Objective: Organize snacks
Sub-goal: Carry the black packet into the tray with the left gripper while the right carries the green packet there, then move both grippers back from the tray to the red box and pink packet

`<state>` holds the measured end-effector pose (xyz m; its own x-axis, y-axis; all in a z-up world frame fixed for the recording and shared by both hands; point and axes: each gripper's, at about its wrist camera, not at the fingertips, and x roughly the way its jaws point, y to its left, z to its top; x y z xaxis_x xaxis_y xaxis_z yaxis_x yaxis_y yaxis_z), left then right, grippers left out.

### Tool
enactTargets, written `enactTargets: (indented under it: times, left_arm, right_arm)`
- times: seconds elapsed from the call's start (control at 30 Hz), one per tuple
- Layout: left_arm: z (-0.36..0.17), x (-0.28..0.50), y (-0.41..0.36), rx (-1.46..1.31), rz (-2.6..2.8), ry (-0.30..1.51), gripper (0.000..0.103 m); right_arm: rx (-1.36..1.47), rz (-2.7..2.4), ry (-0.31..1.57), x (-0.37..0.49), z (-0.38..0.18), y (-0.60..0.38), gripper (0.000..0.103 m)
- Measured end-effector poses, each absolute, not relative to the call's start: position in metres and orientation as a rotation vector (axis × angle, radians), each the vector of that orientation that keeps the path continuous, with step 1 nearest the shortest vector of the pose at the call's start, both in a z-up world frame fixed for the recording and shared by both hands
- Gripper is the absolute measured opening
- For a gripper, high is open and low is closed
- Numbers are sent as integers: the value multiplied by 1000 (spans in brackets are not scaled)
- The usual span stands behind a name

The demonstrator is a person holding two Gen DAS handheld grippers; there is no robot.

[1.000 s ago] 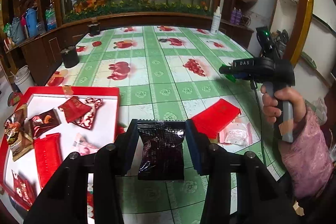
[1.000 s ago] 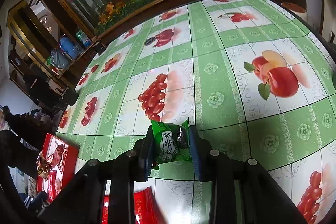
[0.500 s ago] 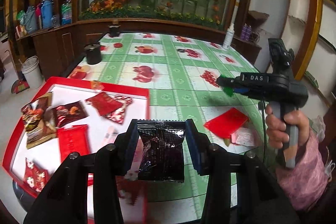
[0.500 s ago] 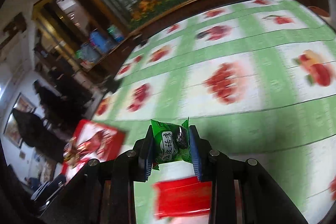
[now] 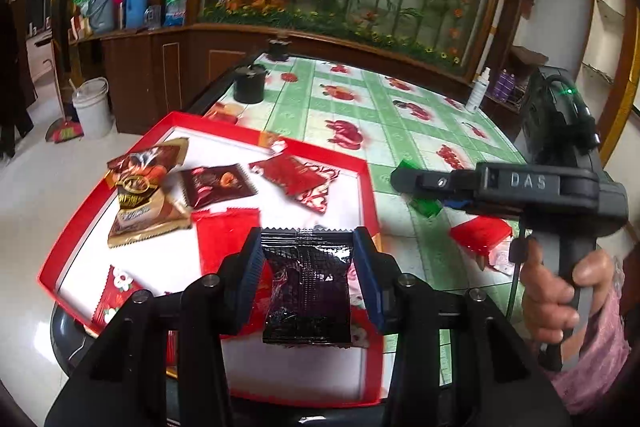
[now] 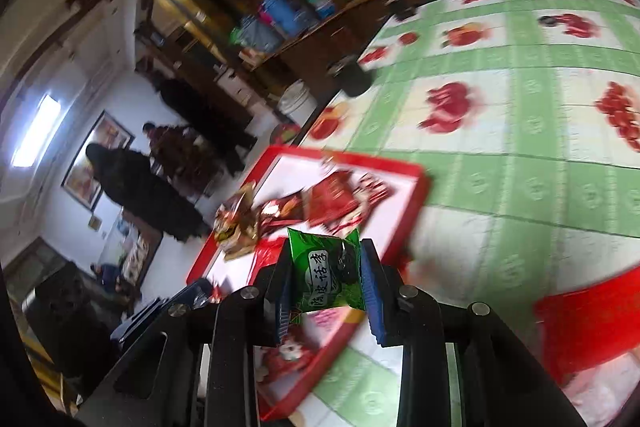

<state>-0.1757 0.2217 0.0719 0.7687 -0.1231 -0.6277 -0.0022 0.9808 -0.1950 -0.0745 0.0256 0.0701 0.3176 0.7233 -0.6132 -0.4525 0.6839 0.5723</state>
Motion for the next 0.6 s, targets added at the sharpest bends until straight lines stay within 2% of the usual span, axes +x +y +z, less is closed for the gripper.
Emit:
enactTargets:
  times: [0.23,0.37,0.4,0.47,0.6]
  left_arm:
    - [66,-176,234,-197,-13,692,43]
    - [67,-176,241,-210,43,685,43]
    - [66,-176,243,-207,57,684,45]
    - [65,-175,244,-194,77,685,51]
    - [66,-173,243,-174,79,682,51]
  right_arm:
    - [297,882,1011,-80,60,66,32]
    - [335,901,1033,-67,61,80,38]
    - [348,908,1034,-64,63,80,38]
    - [377,917,1031,-60,65,79,46]
    - [391,923,1002,-55,66,71,46]
